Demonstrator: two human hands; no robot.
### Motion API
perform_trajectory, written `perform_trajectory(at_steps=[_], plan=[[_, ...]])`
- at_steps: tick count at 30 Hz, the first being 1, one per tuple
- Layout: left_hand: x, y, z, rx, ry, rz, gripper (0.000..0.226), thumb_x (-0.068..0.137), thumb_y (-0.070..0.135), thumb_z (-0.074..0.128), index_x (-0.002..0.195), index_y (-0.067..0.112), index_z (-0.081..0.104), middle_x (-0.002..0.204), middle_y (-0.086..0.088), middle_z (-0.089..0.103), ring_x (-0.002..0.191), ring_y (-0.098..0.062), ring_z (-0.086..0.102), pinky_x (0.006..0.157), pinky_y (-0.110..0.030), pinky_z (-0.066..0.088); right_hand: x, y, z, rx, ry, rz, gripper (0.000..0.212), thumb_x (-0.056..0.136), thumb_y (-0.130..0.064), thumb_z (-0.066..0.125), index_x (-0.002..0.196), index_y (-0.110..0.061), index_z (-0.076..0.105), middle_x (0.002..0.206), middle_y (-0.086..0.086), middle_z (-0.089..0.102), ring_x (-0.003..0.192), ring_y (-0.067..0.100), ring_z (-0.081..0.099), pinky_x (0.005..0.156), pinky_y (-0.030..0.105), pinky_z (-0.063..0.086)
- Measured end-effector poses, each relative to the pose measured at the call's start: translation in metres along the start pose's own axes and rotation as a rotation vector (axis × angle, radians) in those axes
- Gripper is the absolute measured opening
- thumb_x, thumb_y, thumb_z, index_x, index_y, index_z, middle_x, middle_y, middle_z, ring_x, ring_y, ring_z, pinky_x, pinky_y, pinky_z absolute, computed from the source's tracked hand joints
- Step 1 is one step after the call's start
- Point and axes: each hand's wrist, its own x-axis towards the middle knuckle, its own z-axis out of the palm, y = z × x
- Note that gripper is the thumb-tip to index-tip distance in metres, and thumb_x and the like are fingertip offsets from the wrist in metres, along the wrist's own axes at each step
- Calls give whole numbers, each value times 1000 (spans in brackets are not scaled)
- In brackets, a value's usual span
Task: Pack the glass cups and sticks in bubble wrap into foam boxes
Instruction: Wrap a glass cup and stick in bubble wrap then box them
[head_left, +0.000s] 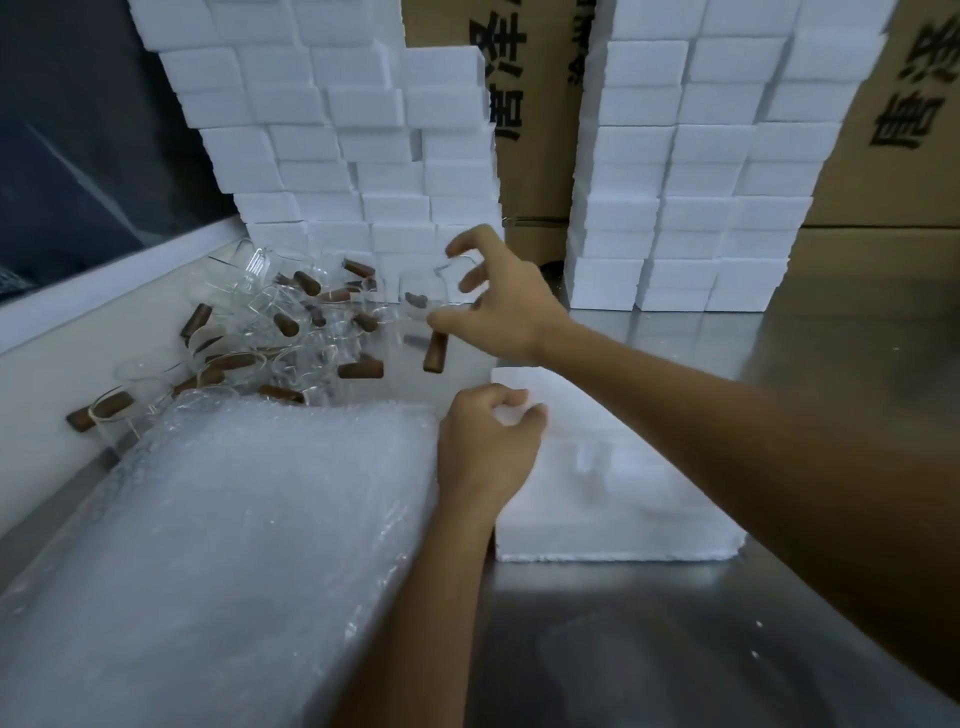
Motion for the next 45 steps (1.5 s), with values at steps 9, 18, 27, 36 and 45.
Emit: perform_trajectory(at_steps=[9,18,27,36,45], plan=[[-10,16,-1,330,200,141,16,89,28,70,102,22,72,115,-1,63,107,-22,59,81,-27,44,-126,26,-67,747,186,366,54,69,-34,82,117,-30,59,102,-1,74,86,15,74,73,25,54],[-50,78,11,-206,-262,346,46,70,22,64,116,26,62,107,4,67,96,-10,65,75,-24,52,-183,20,-92,1418,179,467,12,86,-26,67,89,-14,70,104,18,64,84,33,71,74,31,60],[-77,66,14,-249,-203,398,44,80,36,78,118,39,57,115,1,60,88,-9,64,72,-19,55,-199,25,-84,684,235,302,39,102,-14,48,132,-39,52,103,-3,74,80,23,74,70,29,56],[-78,60,3,-217,-80,343,58,70,52,76,123,44,55,110,15,61,94,-11,65,66,-25,57,-201,37,-88,-47,498,-271,25,94,-5,65,116,-16,64,104,-8,70,87,2,66,75,23,55],[-83,64,-4,-320,-296,332,76,72,27,82,138,38,47,126,16,61,100,-19,69,63,-31,59,-199,22,-87,480,470,79,16,100,-25,57,90,-20,68,72,4,69,56,12,61,59,27,53]])
